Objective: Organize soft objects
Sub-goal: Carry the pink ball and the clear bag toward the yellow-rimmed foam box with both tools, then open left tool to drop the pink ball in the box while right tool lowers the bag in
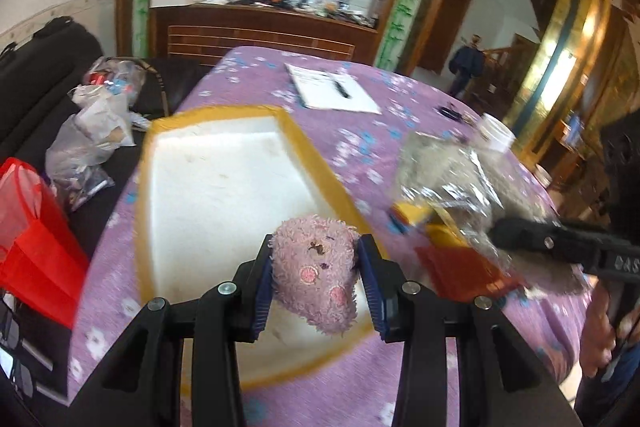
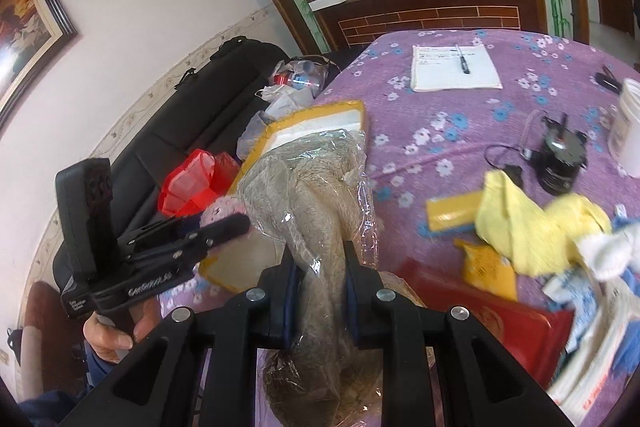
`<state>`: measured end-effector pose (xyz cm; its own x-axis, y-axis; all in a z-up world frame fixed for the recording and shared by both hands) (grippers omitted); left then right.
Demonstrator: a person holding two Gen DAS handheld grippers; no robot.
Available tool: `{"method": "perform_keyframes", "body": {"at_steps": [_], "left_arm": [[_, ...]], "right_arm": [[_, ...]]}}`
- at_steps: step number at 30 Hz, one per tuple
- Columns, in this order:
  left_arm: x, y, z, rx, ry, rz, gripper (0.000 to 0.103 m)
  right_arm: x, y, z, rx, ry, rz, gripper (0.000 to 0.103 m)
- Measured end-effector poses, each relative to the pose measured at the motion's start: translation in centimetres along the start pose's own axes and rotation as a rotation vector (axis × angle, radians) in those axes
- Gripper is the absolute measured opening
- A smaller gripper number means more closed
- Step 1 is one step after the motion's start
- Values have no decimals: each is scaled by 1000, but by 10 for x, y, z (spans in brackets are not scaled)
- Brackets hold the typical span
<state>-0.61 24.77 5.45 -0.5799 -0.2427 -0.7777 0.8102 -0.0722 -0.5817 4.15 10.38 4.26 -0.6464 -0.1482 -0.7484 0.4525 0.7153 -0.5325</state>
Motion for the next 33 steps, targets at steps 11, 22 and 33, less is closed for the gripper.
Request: {"method": "perform_keyframes", "body": {"at_steps": [11,22,33], "left_arm": [[-57,65,-68,-152,-124,-53,39],[-47,105,-105,-197,-174,-75,39],[-41,111,-114,-258,-150,-78,40]], "right_arm": [[-52,76,-7,48,102,1,22],[-73,144,7,83,189,-47,22],[-80,195,15,93,244,-94,23]]}}
Point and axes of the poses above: each gripper's, at about its wrist camera, not at the fingertips, and y roughly the way its jaws point, z to its right, x to its underside, the point moved 7 cm from there along y, roughly the way its jaws point, and after that the axes turned 7 degrees about z, right-handed, at the moved point
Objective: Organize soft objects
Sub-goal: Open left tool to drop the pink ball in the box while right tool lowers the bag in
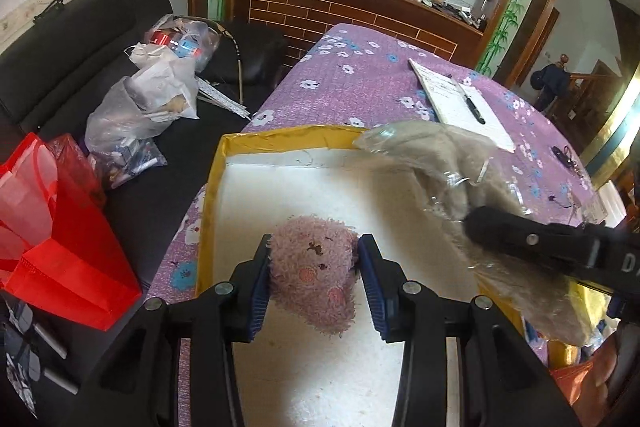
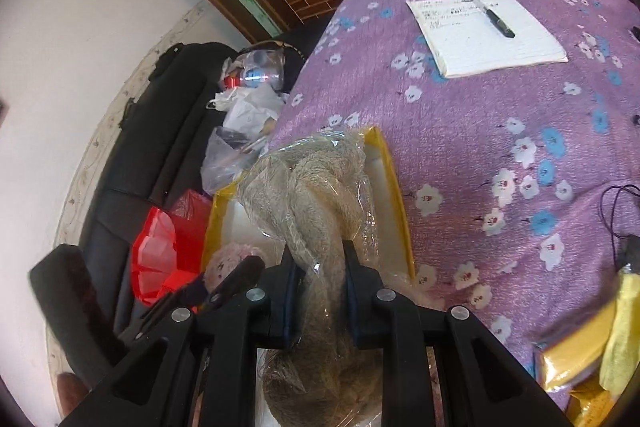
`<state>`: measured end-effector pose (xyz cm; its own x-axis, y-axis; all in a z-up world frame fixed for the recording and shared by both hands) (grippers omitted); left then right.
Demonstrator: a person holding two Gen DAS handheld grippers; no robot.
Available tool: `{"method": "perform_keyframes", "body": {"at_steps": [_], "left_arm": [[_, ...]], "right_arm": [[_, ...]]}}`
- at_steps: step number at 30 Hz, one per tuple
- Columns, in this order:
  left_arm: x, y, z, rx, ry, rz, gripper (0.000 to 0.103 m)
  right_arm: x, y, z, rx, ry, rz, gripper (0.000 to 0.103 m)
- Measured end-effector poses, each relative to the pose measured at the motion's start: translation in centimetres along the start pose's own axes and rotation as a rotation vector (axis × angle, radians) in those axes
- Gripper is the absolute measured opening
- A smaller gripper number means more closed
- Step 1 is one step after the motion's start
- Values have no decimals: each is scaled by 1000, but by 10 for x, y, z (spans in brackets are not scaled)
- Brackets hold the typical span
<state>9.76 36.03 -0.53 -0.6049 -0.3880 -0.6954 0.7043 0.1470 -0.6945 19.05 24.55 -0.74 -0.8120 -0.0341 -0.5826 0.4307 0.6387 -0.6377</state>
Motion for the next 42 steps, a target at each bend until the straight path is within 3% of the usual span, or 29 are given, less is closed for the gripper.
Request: {"method": "perform_keyframes", "body": {"at_steps": [7,14,17,22,37,42], "left_arm": [[1,4,1,-25,18,-7,40],[0,0,-2,3,-18,1,42],[-1,-1,-3,16,-31,6,42],[-4,-4,-6,36,-55,17,44],[-13,-20,-11,82,-118,76,45],[-15,-22,-9,93,-113,85,46]], "right_arm": [[2,11,0,10,2,-12,25],[3,14,-2,-6,10,-17,26],[6,13,-3,-5,8,-22,29],[9,13,-7,-12,5,-31,43],[24,-3,-9,-91,43,-53,46],[31,-30,-10,-127,36,-30,46]]}}
Point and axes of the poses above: each gripper's, at about its wrist camera, not at the fingertips, and y roughly the way its jaws point, z to its right, x to its underside, the point moved 7 cm from there along y, roughly the way its jaws point, and after that the axes turned 7 degrees about z, right-handed, at the moved point
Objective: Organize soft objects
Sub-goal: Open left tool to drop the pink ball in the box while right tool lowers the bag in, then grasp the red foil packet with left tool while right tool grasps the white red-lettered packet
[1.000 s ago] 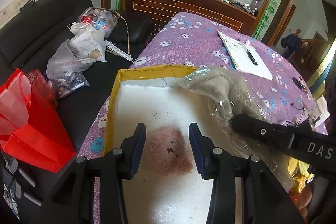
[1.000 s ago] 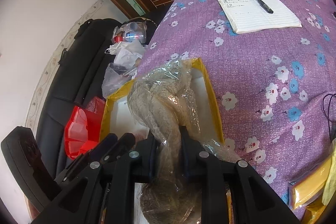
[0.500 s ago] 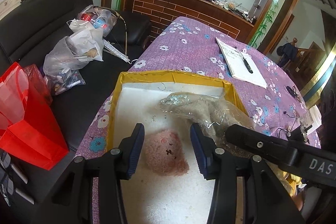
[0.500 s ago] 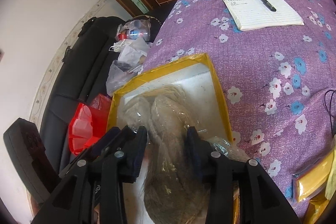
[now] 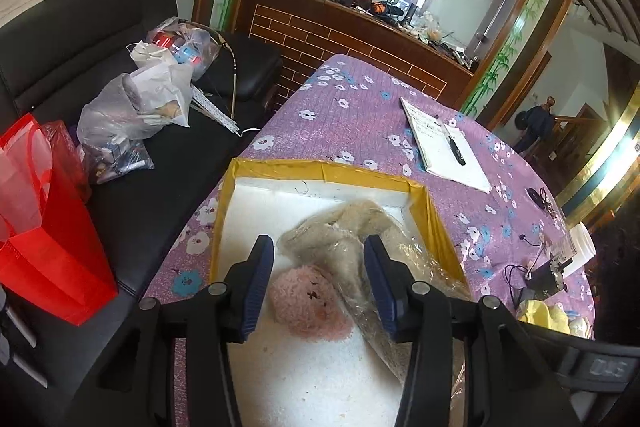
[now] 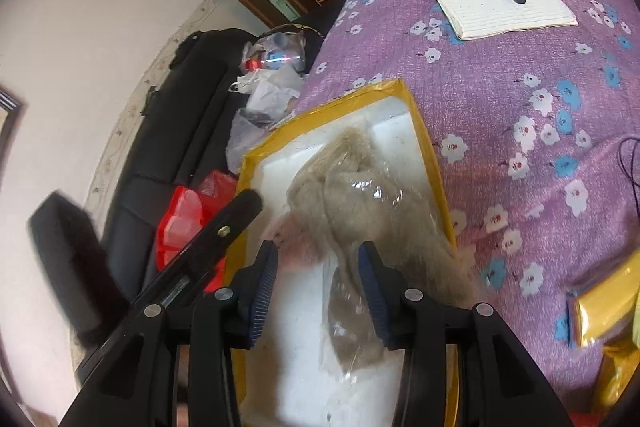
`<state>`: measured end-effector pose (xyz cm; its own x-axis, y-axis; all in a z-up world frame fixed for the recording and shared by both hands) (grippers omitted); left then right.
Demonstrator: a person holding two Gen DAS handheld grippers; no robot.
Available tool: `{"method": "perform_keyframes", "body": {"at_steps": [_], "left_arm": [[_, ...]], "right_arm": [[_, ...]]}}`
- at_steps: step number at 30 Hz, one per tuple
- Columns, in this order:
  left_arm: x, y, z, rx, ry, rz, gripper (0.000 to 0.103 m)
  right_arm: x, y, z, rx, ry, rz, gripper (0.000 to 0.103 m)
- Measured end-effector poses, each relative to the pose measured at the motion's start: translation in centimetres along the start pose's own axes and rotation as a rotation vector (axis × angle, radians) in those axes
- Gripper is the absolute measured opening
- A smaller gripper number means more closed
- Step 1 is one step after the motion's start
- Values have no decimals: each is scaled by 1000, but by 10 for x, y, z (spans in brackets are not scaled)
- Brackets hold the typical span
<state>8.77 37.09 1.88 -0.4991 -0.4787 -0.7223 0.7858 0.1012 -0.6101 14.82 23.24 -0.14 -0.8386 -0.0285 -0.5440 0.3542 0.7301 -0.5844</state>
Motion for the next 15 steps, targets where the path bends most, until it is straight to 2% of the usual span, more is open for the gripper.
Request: {"method": "perform_keyframes", "body": {"at_steps": [8,12,15], "left_arm": [[3,-11,17,27,44,17,46],[9,-24,38,45,97,27,46],[19,-40,60,88,143,31,46]], "right_arm": [[32,-61,10,-21,-35,50,47],[52,-93,24,-23,-49,79,48],[65,-118,43,-15,-48,98,48]]}}
Point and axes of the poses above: each gripper's, at about its wrist camera, not at the fingertips, and y roughly the way its jaws point, z to its right, x to its underside, the point moved 7 cm from there along y, roughly the way its jaws point, and after that the axes turned 7 degrees about z, right-handed, at the moved point
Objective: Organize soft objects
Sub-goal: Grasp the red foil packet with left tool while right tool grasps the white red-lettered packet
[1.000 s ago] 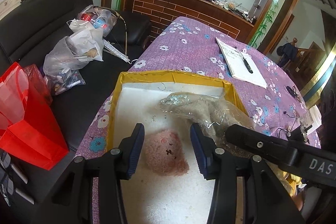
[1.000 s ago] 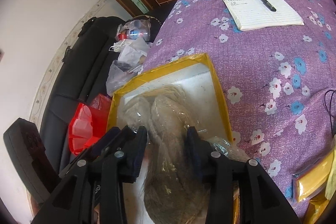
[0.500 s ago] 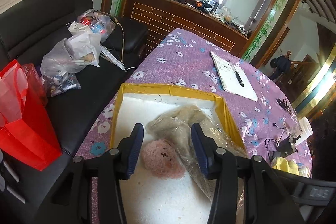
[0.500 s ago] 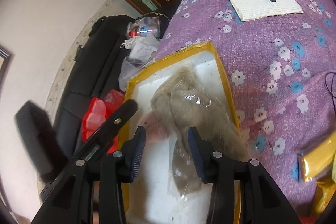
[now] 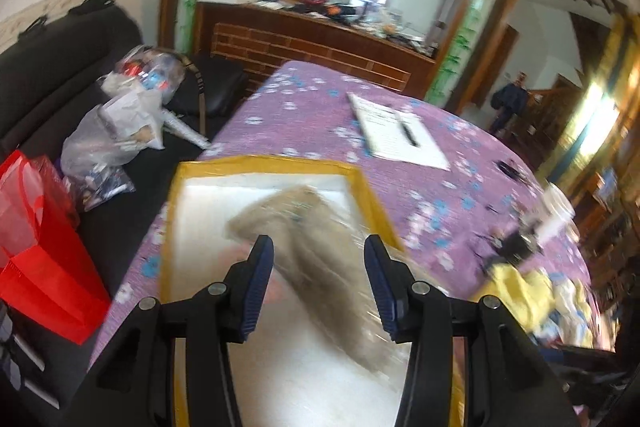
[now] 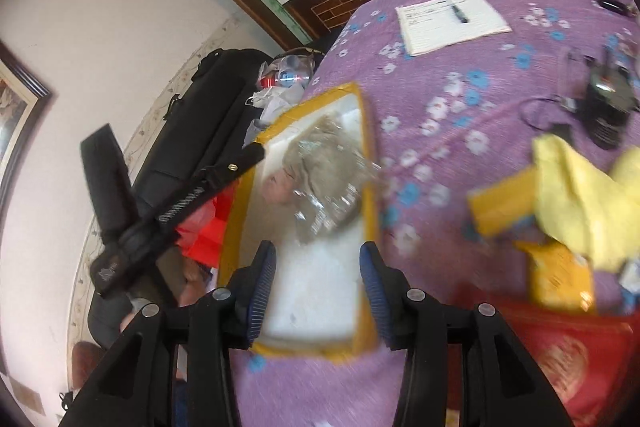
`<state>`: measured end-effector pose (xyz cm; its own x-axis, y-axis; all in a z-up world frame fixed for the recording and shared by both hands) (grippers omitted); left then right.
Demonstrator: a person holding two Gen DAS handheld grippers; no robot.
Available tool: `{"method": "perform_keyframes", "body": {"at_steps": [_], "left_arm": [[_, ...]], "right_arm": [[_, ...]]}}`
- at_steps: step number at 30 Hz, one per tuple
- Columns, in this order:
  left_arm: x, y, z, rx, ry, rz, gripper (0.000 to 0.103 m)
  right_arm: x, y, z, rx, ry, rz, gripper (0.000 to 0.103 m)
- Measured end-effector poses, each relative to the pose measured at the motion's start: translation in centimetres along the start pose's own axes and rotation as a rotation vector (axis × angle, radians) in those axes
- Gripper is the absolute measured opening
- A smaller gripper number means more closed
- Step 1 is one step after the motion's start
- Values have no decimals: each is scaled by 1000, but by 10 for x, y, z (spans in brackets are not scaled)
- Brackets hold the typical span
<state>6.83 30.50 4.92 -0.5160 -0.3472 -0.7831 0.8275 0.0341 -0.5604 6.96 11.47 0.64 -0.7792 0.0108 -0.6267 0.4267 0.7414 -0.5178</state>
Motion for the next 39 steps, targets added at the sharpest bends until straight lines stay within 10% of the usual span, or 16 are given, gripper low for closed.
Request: {"method": "perform_keyframes", "body": {"at_steps": [17,31,39], "left_arm": [[105,-51,157,273,330,-117,71],[129,47,216,323,408,-441,81],[176,-37,243,511,606,-481,82]], "right_arm": [[30,-137,100,49,74,241,61],[40,-188,150,30,184,331,65],[46,-207,179,21,243,372,66]]}}
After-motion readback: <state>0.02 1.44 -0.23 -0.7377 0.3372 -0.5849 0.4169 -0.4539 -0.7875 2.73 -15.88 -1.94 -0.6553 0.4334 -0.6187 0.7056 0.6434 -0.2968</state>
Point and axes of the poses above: each gripper's, at about its wrist camera, not at the fingertips, and y roughly the way its jaws point, z to its right, x to its underside, the point moved 7 cm from there along y, roughly the way its jaws point, and after that the axes turned 7 degrees about z, right-handed, at the moved point
